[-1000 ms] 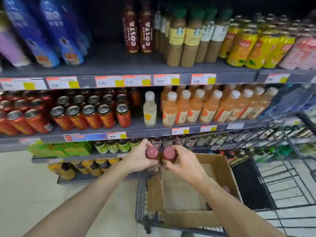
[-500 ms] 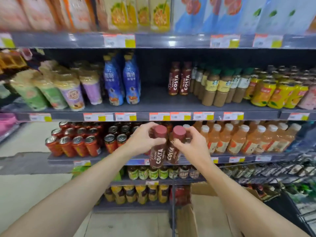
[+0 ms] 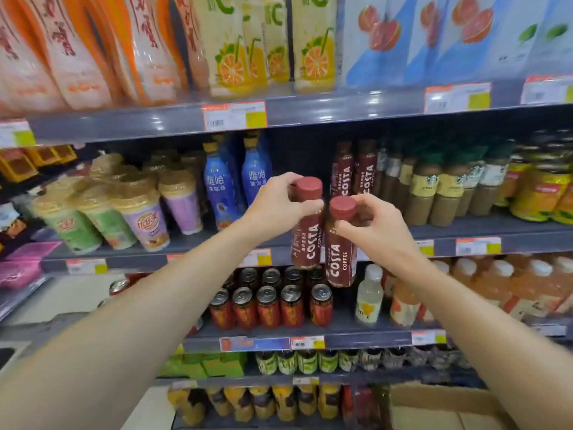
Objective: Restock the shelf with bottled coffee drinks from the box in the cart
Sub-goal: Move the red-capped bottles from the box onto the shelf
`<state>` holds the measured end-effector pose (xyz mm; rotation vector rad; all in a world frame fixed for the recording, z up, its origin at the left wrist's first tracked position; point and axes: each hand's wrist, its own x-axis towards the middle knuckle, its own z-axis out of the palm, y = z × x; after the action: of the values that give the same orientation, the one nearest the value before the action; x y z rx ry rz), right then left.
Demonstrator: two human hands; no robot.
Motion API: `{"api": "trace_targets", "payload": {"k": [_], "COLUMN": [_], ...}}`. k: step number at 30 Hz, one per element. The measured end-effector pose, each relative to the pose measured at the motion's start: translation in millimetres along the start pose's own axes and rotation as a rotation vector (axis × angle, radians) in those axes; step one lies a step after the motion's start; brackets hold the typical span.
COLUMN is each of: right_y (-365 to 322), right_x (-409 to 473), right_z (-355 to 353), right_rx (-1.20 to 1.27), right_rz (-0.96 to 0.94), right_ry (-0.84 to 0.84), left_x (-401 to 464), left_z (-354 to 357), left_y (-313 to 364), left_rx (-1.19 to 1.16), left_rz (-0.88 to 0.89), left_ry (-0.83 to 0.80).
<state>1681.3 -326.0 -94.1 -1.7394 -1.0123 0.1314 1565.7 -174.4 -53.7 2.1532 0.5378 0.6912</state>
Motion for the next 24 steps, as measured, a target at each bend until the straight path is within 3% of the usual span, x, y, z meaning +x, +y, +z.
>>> {"api": "trace_targets", "payload": {"k": [9,24], "right_y": [-3,29], "right_x": [90,129], "right_z": [-1,25], "right_rx": [0.162,0.190], "right_rz": [-0.003,0.048], "right_ry": [0.144,0.113], "left_x": [66,120], "left_z": [-9,17], "left_y": [6,-55], "left_rx": [-0.001,-0.041], "left_rz": [0.044,-0.004], "left_ry": [0.027,-0.005]}}
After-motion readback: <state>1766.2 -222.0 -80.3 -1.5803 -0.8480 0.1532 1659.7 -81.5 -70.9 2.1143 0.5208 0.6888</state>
